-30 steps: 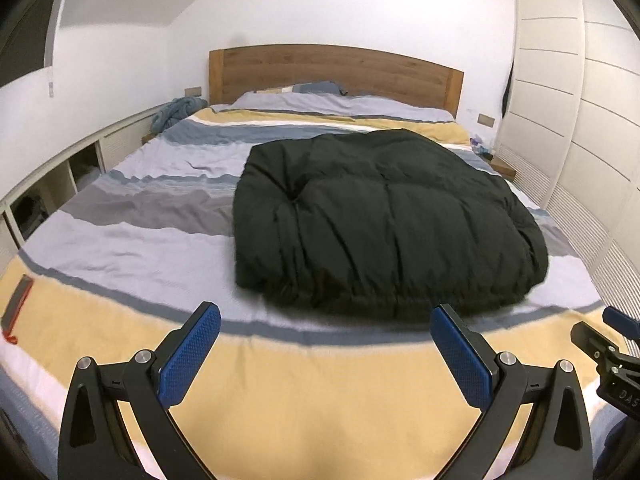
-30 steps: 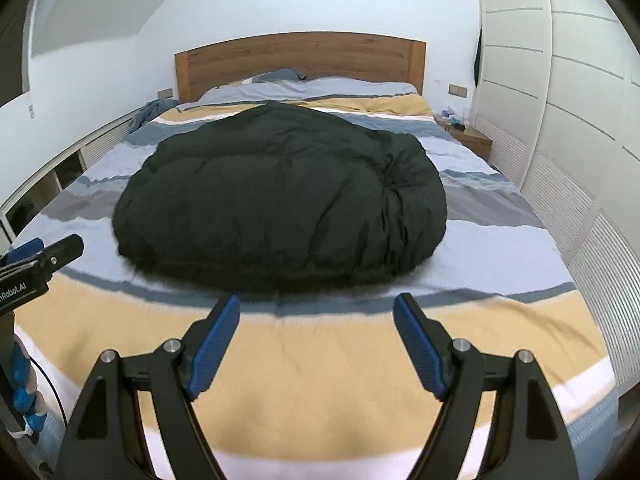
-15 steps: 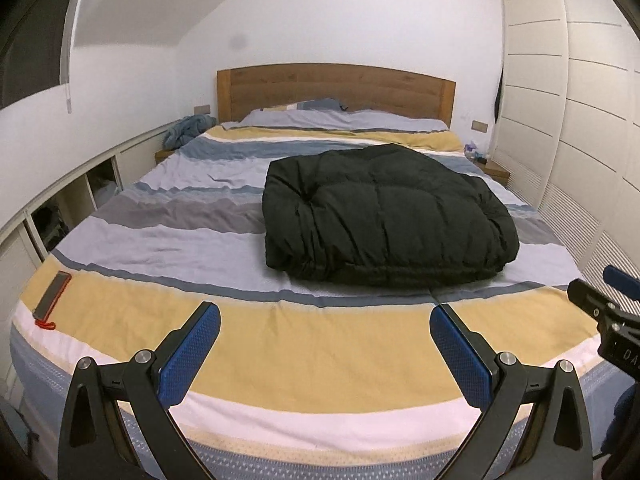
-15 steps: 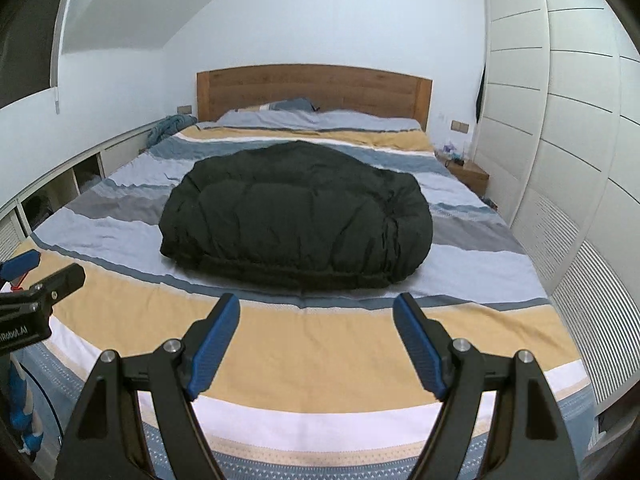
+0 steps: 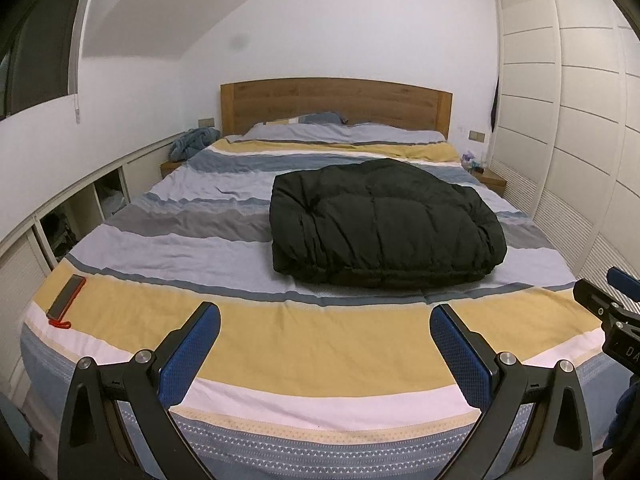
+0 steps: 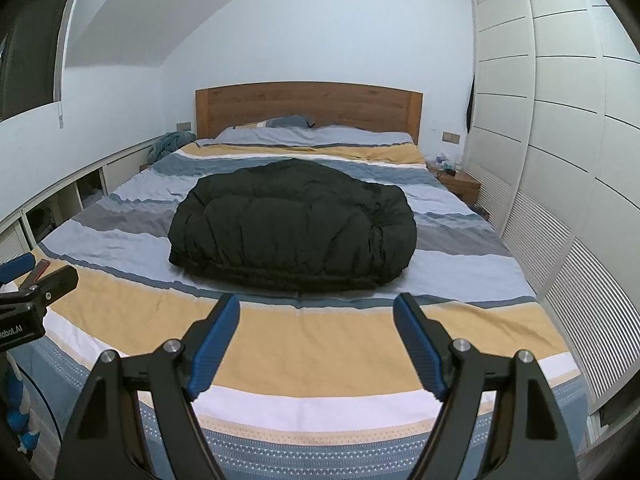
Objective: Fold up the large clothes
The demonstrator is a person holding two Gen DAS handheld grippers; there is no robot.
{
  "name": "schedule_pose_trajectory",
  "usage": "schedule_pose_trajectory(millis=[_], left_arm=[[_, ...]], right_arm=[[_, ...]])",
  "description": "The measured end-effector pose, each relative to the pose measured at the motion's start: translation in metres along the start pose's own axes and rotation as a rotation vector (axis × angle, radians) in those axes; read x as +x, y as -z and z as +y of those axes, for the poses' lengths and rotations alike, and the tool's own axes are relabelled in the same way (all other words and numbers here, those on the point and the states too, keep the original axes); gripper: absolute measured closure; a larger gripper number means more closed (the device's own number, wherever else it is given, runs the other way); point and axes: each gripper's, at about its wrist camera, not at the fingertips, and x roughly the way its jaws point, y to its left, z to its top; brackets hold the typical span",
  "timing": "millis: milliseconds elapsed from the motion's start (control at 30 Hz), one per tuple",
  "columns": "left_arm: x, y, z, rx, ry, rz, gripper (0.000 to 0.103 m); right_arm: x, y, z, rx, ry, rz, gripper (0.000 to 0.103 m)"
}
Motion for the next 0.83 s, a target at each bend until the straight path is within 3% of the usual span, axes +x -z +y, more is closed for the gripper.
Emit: schedule_pose_trajectory(millis=[833], left_arm=[[-0.023,0.004,-0.007,0.024,-0.038,-0.015,0.001]], right_arm=[[-0.027,0.018,-0.035,0.059,0.044,0.005,0.025]])
